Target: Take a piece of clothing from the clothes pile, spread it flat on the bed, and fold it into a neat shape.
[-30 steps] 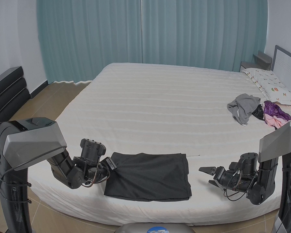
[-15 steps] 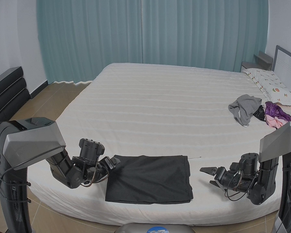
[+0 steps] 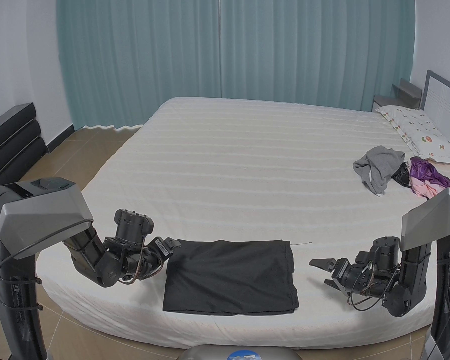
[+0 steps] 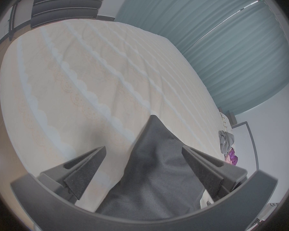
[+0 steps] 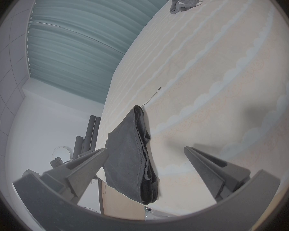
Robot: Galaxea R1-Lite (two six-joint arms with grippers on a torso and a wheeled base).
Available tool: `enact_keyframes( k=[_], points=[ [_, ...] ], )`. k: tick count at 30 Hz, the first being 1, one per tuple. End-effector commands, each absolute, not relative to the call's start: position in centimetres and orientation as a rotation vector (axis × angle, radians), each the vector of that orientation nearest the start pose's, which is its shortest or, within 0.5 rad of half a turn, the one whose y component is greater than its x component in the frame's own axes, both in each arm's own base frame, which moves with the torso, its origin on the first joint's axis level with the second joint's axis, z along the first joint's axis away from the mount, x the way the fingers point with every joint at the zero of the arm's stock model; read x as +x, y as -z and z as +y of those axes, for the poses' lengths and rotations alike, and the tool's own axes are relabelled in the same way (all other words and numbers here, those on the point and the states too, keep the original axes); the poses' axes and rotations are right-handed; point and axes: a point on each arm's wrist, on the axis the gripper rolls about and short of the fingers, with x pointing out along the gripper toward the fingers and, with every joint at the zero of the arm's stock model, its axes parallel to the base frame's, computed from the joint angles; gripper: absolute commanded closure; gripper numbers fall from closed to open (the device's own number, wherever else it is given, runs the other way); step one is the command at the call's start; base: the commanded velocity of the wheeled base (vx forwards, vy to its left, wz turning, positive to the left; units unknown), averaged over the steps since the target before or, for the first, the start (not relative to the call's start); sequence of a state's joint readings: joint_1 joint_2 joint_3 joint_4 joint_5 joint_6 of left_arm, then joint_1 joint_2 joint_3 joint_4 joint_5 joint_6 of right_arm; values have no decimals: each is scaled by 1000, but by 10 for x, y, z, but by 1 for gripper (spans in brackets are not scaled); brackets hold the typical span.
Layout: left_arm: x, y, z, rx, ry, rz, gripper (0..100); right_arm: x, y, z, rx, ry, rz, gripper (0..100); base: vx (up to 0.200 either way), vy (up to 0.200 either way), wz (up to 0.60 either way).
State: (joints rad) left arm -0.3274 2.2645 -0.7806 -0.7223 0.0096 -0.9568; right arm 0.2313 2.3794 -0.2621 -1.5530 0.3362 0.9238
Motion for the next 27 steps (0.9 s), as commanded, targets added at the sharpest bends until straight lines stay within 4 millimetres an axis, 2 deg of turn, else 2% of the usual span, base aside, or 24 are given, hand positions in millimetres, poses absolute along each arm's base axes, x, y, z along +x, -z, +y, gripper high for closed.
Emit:
enact_keyframes(
  k=[1, 6, 15, 18, 20, 25, 27],
  points=[
    [337, 6, -113, -777, -81, 826, 0, 268, 34, 71, 903, -256, 773, 0, 0, 0, 0],
    [338, 8, -109, -782, -99, 826, 0, 268, 34, 71, 903, -256, 773, 0, 0, 0, 0],
    [342, -5, -87, -841, -149, 775, 0, 268, 34, 71, 904, -259, 771, 0, 0, 0, 0],
    [337, -22, -79, -889, -159, 737, 0, 268, 32, 71, 903, -260, 766, 0, 0, 0, 0],
    [332, -26, -78, -891, -159, 735, 0, 265, 30, 70, 904, -254, 765, 0, 0, 0, 0],
    [297, -50, -70, -903, -150, 710, 0, 245, -9, 64, 887, -244, 669, 0, 0, 0, 0],
    [283, -70, -65, -911, -132, 664, 0, 233, -27, 61, 868, -257, 615, 0, 0, 0, 0]
  ],
)
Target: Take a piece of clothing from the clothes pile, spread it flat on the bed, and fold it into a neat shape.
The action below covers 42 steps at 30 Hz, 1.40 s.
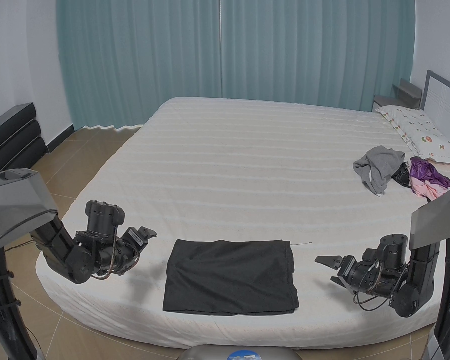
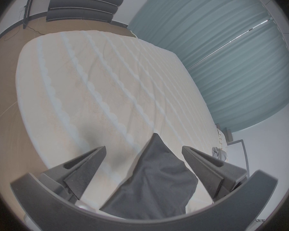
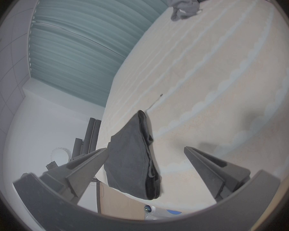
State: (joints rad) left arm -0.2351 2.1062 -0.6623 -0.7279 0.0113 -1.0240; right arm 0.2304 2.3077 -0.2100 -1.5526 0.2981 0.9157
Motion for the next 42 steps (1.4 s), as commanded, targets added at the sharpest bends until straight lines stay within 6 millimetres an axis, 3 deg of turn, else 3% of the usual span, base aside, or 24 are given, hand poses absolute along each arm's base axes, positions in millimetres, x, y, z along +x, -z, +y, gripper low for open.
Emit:
enact_keyframes(
  k=[1, 5, 6, 7, 10, 13, 14, 15, 19, 23, 24, 26, 28, 29, 33, 34, 35, 38, 42],
  points=[
    [277, -80, -64, -914, -121, 635, 0, 228, -36, 58, 849, -258, 577, 0, 0, 0, 0],
    [243, -116, -56, -935, -64, 528, 0, 205, -64, 49, 734, -242, 441, 0, 0, 0, 0],
    [243, -116, -56, -935, -64, 528, 0, 205, -64, 49, 734, -242, 441, 0, 0, 0, 0],
    [226, -132, -52, -942, -31, 470, 0, 198, -79, 43, 687, -235, 354, 0, 0, 0, 0],
    [200, -157, -46, -926, 19, 355, 0, 186, -103, 35, 651, -220, 224, 0, 0, 0, 0],
    [175, -173, -38, -835, 16, 269, 0, 167, -124, 28, 577, -231, 124, 0, 0, 0, 0],
    [175, -173, -38, -835, 16, 269, 0, 167, -124, 28, 577, -231, 124, 0, 0, 0, 0],
    [158, -184, -34, -780, -2, 222, 0, 153, -135, 25, 526, -240, 83, 0, 0, 0, 0],
    [126, -198, -25, -707, -22, 139, 0, 120, -149, 21, 447, -273, 19, 0, 0, 0, 0],
    [93, -202, -16, -600, -38, 82, 0, 85, -153, 16, 327, -312, -14, 0, 0, 0, 0],
    [93, -202, -16, -600, -38, 82, 0, 85, -153, 16, 327, -312, -14, 0, 0, 0, 0],
    [70, -198, -10, -530, -59, 79, 0, 58, -154, 13, 284, -347, -25, 0, 0, 0, 0],
    [64, -198, -9, -517, -71, 66, 0, 52, -154, 12, 276, -351, -22, 0, 0, 0, 0],
    [50, -198, -4, -475, -112, 27, 0, 34, -155, 10, 257, -356, -9, 0, 0, 0, 0],
    [28, -197, 3, -398, -189, -40, 0, -4, -163, 4, 161, -364, -38, 0, 0, 0, 0],
    [28, -197, 3, -398, -189, -40, 0, -4, -163, 4, 161, -364, -38, 0, 0, 0, 0],
    [15, -194, 7, -351, -232, -61, 0, -24, -160, 0, 115, -376, -18, 0, 0, 0, 0],
    [-4, -187, 11, -294, -291, -84, 0, -45, -150, -5, 68, -387, 1, 0, 0, 0, 0],
    [-22, -180, 11, -227, -400, -121, 0, -50, -153, -6, 46, -304, -11, 0, 0, 0, 0]
  ],
)
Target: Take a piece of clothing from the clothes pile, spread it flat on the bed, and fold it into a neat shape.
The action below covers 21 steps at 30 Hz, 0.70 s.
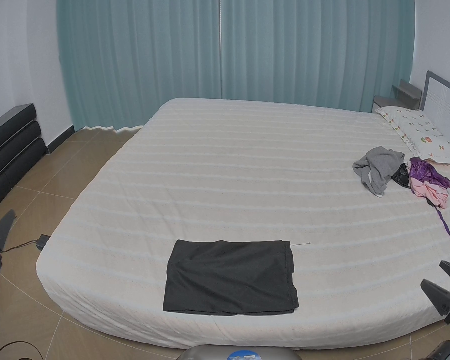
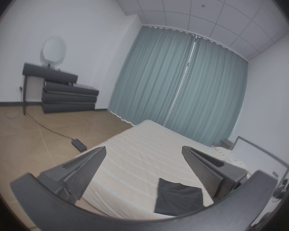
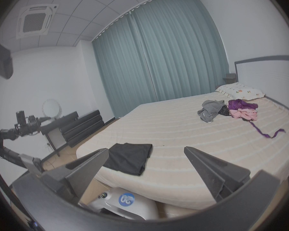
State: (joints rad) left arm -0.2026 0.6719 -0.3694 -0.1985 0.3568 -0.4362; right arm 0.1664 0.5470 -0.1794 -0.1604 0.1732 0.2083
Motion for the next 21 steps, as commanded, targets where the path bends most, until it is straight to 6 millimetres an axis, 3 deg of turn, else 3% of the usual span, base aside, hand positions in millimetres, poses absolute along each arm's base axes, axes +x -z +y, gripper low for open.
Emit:
enact_keyframes(
  k=[1, 9, 21],
  points=[
    [-27, -179, 11, -213, -420, -136, 0, -50, -154, -7, 45, -287, -18, 0, 0, 0, 0],
    [-40, -167, 8, -169, -509, -108, 0, -60, -167, -7, 1, -130, -49, 0, 0, 0, 0],
    [-54, -156, 8, -109, -480, -153, 0, -51, -155, -8, -10, 15, -20, 0, 0, 0, 0]
  ],
)
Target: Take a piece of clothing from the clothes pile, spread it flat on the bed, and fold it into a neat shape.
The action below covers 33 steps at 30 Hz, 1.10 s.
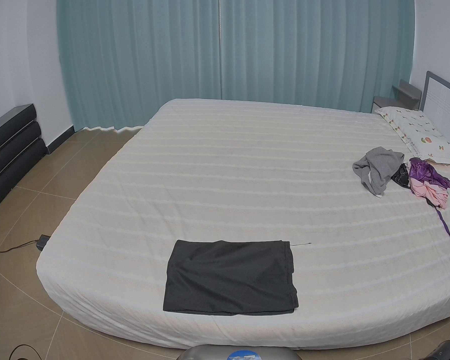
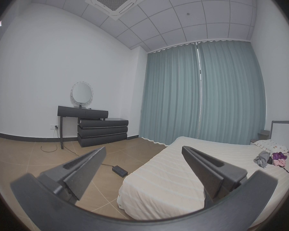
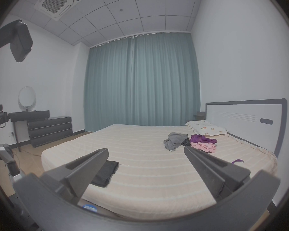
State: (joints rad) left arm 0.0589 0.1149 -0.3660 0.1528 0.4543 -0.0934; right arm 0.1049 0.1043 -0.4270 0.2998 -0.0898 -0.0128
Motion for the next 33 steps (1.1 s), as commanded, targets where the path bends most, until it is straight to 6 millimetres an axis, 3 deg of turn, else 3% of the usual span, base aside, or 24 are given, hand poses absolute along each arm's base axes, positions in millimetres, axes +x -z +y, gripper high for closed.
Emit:
enact_keyframes(
  k=[1, 3, 8, 11, 12, 14, 19, 24, 33],
  points=[
    [-54, -156, 8, -109, -480, -153, 0, -51, -155, -8, -10, 15, -20, 0, 0, 0, 0],
    [-59, -145, 9, -72, -408, -180, 0, -42, -152, -8, 1, 48, -100, 0, 0, 0, 0],
    [-47, -131, 9, -65, -390, -191, 0, -26, -135, -6, -35, 53, -294, 0, 0, 0, 0],
    [-42, -125, 8, -56, -377, -202, 0, -21, -124, -5, -68, 54, -327, 0, 0, 0, 0],
    [-35, -115, 7, -53, -327, -223, 0, -20, -121, -5, -98, 44, -327, 0, 0, 0, 0],
    [-28, -103, 6, -33, -278, -239, 0, -20, -119, -4, -104, 25, -314, 0, 0, 0, 0],
    [-26, -99, 5, -24, -219, -231, 0, -17, -111, -4, -118, -5, -229, 0, 0, 0, 0],
    [-23, -82, 3, -7, -116, -66, 0, -15, -85, -4, -75, -10, 26, 0, 0, 0, 0],
    [-23, -81, 0, -42, 23, -56, 0, -15, -84, -3, -20, 24, 34, 0, 0, 0, 0]
  ],
)
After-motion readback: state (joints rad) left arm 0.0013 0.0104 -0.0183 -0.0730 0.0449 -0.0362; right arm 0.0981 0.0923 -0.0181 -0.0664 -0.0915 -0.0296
